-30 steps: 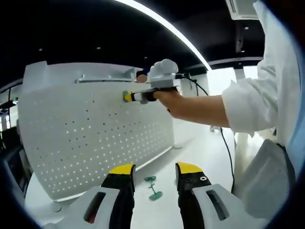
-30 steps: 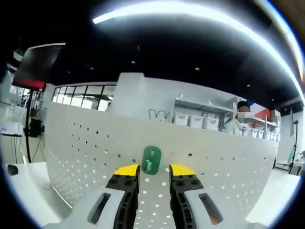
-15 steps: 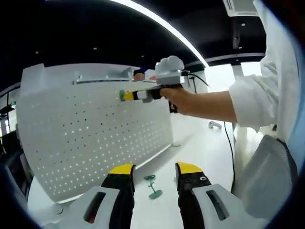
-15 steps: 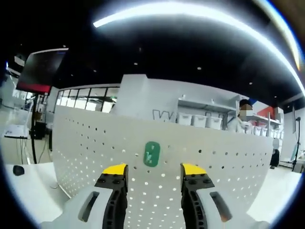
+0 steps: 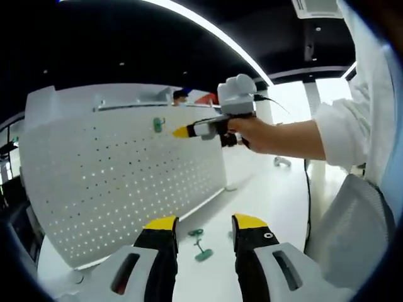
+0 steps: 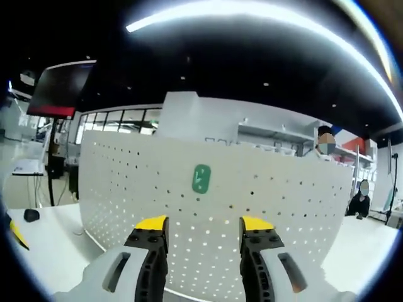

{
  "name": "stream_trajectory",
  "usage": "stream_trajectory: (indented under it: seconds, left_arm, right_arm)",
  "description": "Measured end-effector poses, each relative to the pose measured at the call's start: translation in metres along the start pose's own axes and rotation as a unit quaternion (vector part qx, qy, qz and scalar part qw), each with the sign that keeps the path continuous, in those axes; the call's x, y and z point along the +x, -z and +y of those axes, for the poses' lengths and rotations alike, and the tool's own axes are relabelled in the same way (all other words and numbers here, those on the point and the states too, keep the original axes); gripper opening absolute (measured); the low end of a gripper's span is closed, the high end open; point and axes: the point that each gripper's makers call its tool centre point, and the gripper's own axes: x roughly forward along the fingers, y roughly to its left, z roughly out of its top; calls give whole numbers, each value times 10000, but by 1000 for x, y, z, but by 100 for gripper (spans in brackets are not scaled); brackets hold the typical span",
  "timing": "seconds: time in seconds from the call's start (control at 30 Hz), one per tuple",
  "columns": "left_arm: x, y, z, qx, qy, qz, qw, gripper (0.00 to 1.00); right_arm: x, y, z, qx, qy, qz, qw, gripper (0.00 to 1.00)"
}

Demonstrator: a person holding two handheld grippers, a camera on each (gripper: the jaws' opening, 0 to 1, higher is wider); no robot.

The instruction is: Insert the hook assembly into the mounting plate slot until the hook locks in place.

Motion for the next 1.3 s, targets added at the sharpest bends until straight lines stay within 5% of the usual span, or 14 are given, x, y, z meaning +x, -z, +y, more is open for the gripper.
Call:
stream_trajectory:
  seconds: [0.83, 1.3]
  left_arm:
    - [-2, -5, -1, 65, 24, -75, 9999, 35]
    - [-3, -4, -1, 92, 43, -70, 9999, 35]
  right_arm:
    - [-57, 52, 17, 30, -116, 568, 9983, 44]
    - [-84, 82, 36, 30, -619, 914, 9939, 43]
